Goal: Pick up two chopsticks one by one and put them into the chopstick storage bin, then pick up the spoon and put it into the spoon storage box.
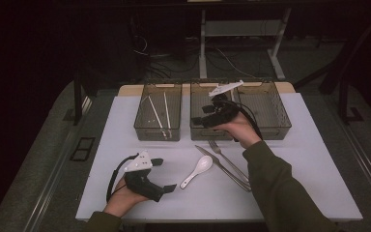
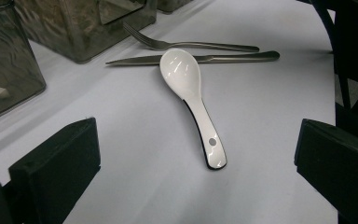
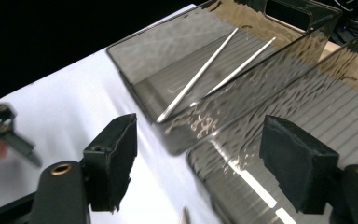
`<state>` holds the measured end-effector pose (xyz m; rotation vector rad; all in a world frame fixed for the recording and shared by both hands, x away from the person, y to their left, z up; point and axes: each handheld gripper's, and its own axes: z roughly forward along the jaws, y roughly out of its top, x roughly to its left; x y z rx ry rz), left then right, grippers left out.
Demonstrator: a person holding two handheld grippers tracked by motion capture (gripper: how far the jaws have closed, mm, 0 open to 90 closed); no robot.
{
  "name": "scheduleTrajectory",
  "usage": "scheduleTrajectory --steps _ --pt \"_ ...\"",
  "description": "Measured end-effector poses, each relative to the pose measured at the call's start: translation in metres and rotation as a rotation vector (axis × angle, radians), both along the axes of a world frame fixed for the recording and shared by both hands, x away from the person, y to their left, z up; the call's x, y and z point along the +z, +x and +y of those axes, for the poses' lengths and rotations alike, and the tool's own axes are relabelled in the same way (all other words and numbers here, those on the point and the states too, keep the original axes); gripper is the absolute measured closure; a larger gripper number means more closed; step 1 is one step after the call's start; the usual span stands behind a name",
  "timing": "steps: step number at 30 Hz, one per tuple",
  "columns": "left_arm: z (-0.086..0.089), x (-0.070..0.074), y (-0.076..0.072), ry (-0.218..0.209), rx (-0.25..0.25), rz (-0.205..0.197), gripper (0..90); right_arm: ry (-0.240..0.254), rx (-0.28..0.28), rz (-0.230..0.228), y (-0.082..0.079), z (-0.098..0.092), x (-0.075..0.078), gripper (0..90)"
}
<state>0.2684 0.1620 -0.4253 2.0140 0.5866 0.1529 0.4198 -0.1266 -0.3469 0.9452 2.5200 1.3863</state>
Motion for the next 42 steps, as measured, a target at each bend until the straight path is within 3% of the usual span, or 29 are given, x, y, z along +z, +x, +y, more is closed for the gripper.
scheduleTrajectory --steps 9,12,23,25,31,42 --pt "0.0 -0.001 0.001 0.006 0.008 0.004 0.0 0.005 -0.035 -0.052 -0.035 -0.04 -0.01 23.1" --pt "-0.001 -0.001 0.001 0.01 0.007 0.005 0.0 -0.019 -0.046 -0.069 -0.047 -0.052 -0.016 21.3" --pt "0.0 -0.003 0.002 0.018 0.013 0.007 0.0 -0.034 -0.076 -0.069 -0.086 -0.092 -0.039 19.3" --pt "0.0 -0.003 0.002 0.019 0.016 0.007 0.0 -0.024 -0.09 -0.073 -0.093 -0.099 -0.042 18.6" --pt "0.0 -0.003 0.001 0.018 0.02 0.006 0.0 -0.073 -0.144 -0.093 -0.111 -0.12 -0.054 17.8" --pt "0.0 -0.002 0.0 0.026 0.032 -0.001 0.0 -0.094 -0.215 -0.079 -0.135 -0.148 -0.07 15.8"
